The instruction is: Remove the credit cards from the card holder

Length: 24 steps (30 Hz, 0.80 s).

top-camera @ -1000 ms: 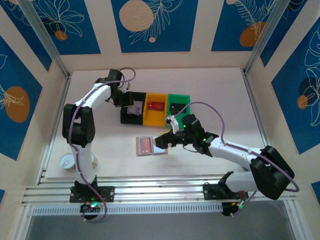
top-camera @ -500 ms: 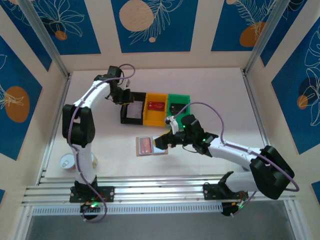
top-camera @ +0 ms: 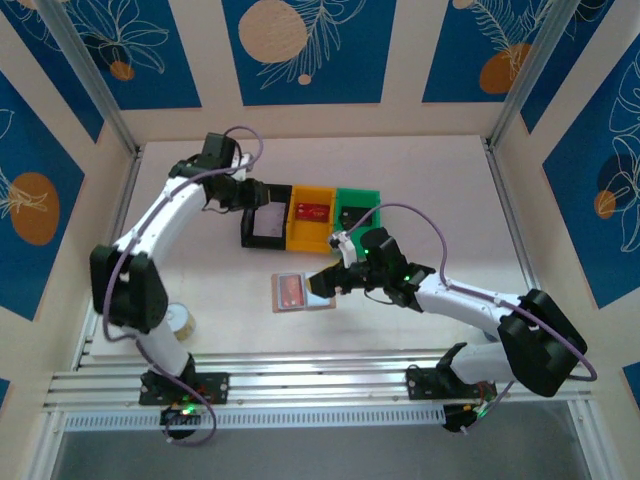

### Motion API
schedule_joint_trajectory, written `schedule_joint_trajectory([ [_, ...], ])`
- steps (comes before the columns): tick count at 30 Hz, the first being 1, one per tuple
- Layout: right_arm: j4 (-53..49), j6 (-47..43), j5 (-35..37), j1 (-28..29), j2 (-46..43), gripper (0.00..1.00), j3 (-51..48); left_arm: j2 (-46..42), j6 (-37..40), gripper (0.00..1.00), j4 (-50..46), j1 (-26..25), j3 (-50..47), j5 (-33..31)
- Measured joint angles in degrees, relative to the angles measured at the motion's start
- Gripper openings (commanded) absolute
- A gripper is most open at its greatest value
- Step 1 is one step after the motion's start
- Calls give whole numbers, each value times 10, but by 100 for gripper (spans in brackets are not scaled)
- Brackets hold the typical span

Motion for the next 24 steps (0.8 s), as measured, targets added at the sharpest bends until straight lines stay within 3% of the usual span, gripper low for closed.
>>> schedule_joint_trajectory([
  [7,-12,5,10,0,9,69,7,-146,-74,45,51,-68,-192,-33],
  [15,-26,16,19,-1,54,64,30,-232,-147,46,90,-161,-327,-108],
  [24,-41,29,27,-1,97,49,46,-300,-229,45,154,-199,-450,-142],
])
